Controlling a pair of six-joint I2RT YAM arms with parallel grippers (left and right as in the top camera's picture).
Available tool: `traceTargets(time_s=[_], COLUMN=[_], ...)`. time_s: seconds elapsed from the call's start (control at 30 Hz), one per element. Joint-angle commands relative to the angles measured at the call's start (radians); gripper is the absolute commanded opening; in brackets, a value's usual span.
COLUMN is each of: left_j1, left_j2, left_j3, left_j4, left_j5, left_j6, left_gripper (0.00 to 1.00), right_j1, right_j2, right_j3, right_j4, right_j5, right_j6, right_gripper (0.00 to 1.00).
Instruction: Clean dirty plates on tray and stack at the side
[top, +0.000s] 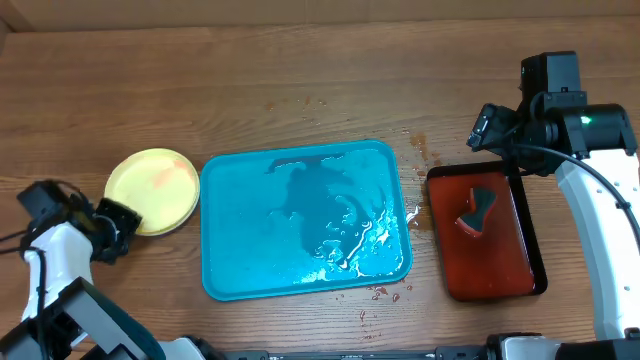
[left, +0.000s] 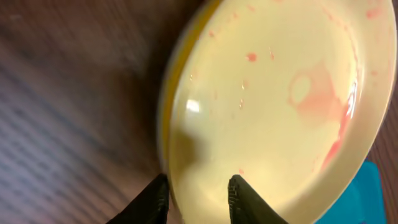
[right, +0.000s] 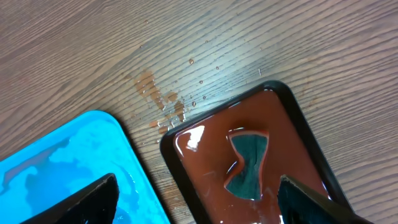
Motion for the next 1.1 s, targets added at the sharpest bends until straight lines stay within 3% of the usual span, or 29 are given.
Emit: traceTargets(time_s=[0.0,0.03,0.3,0.43,0.47,0.5,0.8,0.93,1.07], left_j1=[-0.07,-0.088,-0.103,-0.137,-0.155,-0.169,-0.364,-0.42,-0.43], left_j2=[0.002,0.002,-0.063,-0.189,-0.231,-0.257,-0.494,-0.584,-0.7], left_j3=[0.075,0.109,0.332,0.425,0.443,0.455,0.598,0.664,0.733], left_j4=[-0.006,-0.032,-0.266,-0.336,-0.336,-0.336,-0.393,-0.444,-0.495], left_j5=[0.016,0.016,0.015,-0.021,-0.021,-0.021,-0.023,-0.087,-0.126], left_j6=[0.021,0.021,0.117,0.208,0.232,0.256,0.524,0.548,0.549], left_gripper=[0.47,0.54,0.49,0.58,0.62,0.64,0.78,0.89,0.97], right_j1=[-0.003,-0.003,-0.003,-0.001,0.005,0.01,0.064,0.064,0.064], right_j2=[-0.018,-0.018,-0.019,-0.033,-0.047,-0.058,-0.264,-0.373,-0.482], right_j3=[0.023,0.023,0.023,0.052,0.073,0.087,0.165,0.165,0.165], right_j4=[-0.002,-0.002,-0.002,0.03,0.04,0.047,0.175,0.185,0.185], right_j5=[0.005,0.005,0.006,0.006,0.006,0.006,0.006,0.007,0.01], right_j6=[-0.003,-0.003,-0.005,-0.144,-0.185,-0.203,-0.348,-0.464,-0.476], right_gripper=[0.84,0.84,0.84,0.83,0.95,1.0,1.0,1.0,1.0])
